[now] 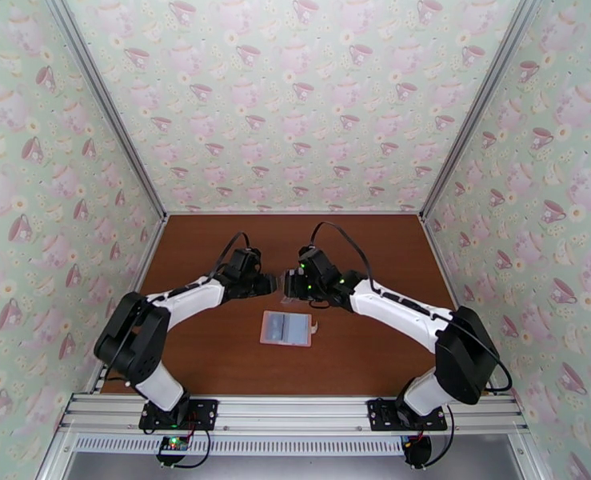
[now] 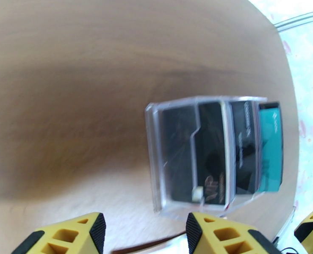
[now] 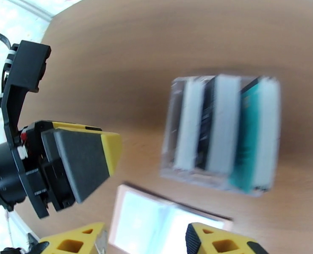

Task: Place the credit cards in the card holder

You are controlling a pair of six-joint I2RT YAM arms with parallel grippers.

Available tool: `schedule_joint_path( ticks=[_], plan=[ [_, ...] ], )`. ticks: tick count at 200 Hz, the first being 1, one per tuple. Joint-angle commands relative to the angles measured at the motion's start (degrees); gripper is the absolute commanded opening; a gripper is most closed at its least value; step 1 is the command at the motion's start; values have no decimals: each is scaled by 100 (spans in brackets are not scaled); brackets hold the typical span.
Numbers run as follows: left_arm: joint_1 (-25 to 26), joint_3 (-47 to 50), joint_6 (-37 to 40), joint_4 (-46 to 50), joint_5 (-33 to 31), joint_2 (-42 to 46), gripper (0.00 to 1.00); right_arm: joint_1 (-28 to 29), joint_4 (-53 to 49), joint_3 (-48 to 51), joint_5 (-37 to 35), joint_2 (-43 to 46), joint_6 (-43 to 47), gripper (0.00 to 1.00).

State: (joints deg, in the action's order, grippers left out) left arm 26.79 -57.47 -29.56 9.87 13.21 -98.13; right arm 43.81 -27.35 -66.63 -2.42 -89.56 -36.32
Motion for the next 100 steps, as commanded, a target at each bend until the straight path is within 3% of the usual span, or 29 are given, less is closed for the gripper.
schedule_joint_path(
  ticks=[1, 100],
  plan=[
    [-44, -320, -30, -392, 505, -338, 57, -139, -525, -202, -532, 40, 289, 54],
    [-81, -259, -199, -1057, 899, -978, 57, -610, -823, -349, -831, -218, 545, 54]
  ],
)
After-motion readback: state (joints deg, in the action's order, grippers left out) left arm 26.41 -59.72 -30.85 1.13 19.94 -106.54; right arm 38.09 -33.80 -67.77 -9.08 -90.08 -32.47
